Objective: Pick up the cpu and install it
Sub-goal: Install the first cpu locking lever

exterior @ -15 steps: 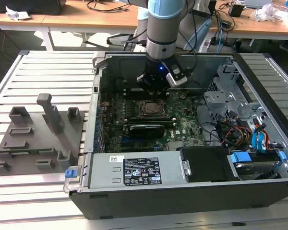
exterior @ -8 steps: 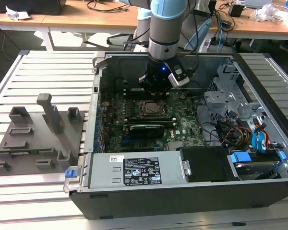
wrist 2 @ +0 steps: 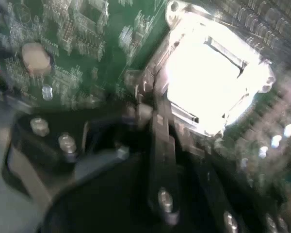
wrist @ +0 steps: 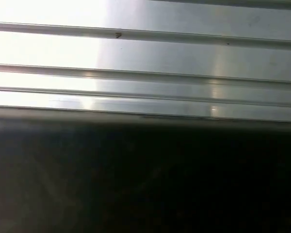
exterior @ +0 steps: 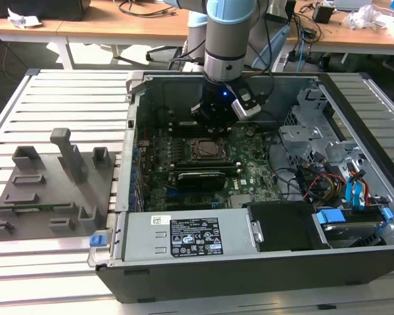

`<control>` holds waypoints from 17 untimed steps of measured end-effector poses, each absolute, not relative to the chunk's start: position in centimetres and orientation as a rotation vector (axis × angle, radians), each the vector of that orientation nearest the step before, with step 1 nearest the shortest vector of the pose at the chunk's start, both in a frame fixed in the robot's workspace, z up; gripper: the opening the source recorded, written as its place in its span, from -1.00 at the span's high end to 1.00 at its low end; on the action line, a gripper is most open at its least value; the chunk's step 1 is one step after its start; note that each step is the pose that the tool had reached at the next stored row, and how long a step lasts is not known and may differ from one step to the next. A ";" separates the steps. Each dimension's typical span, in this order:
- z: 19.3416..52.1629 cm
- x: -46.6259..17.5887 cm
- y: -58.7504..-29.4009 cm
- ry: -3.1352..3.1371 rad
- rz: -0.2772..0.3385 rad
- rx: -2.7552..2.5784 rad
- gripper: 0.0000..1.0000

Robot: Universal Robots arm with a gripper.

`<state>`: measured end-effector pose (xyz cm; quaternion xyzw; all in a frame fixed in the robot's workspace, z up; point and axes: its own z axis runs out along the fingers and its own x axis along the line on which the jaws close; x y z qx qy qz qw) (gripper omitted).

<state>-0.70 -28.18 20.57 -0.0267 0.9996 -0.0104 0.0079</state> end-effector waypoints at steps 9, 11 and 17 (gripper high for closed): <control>22.0 -0.7 -30.0 3.124 0.004 -0.083 0.79; 22.1 -0.7 -30.1 3.124 0.004 -0.083 0.79; 22.1 -0.7 -30.8 3.124 0.001 -0.083 0.79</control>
